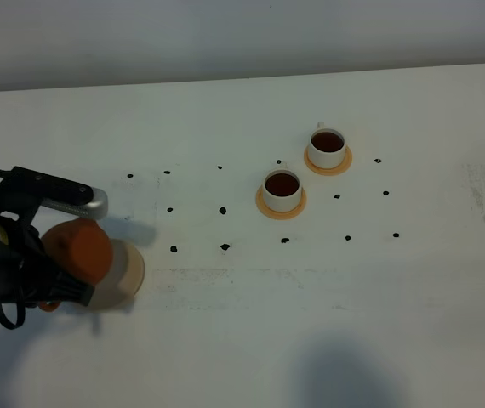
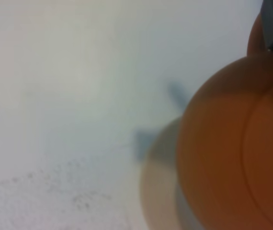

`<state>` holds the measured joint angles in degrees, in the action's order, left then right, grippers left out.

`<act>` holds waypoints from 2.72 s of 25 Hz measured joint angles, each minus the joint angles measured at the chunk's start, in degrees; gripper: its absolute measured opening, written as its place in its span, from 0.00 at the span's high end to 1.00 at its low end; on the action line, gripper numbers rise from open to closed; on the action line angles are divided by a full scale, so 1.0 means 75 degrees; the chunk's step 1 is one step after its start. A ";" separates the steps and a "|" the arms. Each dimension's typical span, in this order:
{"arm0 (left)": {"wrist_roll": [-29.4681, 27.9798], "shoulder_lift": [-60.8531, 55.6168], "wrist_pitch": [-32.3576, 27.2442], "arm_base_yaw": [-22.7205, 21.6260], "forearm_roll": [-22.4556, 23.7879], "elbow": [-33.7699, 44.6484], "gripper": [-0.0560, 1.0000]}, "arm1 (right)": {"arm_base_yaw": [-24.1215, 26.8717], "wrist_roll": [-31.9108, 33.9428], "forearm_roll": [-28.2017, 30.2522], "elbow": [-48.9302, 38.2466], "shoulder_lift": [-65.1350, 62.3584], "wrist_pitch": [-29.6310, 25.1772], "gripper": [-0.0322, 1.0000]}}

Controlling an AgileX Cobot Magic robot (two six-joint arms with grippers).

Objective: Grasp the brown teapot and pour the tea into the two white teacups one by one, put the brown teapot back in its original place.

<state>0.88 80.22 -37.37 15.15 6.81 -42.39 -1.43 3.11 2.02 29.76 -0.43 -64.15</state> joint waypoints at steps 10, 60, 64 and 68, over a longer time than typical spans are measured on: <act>-0.0188 0.0612 0.0429 -0.0017 0.0010 0.0096 0.83 | 0.0000 -0.0011 0.0000 0.0000 0.0000 0.0000 0.50; -0.0932 -0.3155 -0.2041 -0.1420 0.0576 -0.0201 0.46 | 0.0000 -0.0003 0.0000 0.0000 0.0000 0.0000 0.50; -0.1010 -0.4885 -0.3046 -0.1680 0.0447 -0.0192 0.46 | 0.0000 -0.0003 0.0000 0.0000 0.0000 0.0000 0.50; -0.1026 -0.6298 -0.3320 -0.1680 -0.0099 0.0050 0.46 | 0.0000 -0.0003 0.0000 0.0000 0.0000 0.0000 0.50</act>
<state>-6.82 32.98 -62.28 2.55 6.07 -42.01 -1.43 3.09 2.02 29.76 -0.43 -64.15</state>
